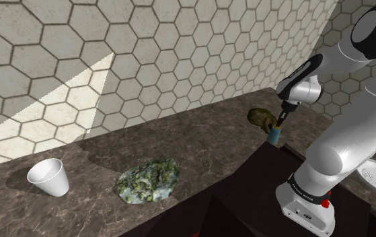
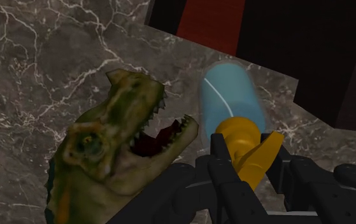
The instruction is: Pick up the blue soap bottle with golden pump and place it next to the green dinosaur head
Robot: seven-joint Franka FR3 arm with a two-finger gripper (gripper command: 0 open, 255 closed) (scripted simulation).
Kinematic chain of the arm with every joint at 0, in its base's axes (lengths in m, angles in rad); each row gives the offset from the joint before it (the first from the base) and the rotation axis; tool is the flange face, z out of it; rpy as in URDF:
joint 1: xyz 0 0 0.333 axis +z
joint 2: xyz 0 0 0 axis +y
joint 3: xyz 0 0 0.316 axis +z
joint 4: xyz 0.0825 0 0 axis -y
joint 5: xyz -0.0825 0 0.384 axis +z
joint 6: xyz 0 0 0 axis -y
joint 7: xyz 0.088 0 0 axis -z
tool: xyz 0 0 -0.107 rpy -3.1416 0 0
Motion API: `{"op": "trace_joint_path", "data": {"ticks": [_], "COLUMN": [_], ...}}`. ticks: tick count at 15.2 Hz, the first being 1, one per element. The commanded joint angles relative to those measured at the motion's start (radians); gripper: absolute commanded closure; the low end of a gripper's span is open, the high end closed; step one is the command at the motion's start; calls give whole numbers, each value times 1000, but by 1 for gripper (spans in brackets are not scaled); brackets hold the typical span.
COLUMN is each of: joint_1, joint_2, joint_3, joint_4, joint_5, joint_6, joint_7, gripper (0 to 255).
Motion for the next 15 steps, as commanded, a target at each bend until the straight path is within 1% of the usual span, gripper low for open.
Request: {"op": "trace_joint_path", "data": {"ticks": [1,7,8,13,15], "joint_1": [2,1,1,1,-1], "joint_2": [25,25,25,25,-70], "joint_3": [4,4,4,4,-13], "joint_4": [-2,-2,-2,-2,2], "joint_5": [34,34,34,34,-87], "joint_6": [22,22,22,22,-57], "joint_7": [-24,-24,-24,-24,63], "gripper": [255,255,0,0,0]}}
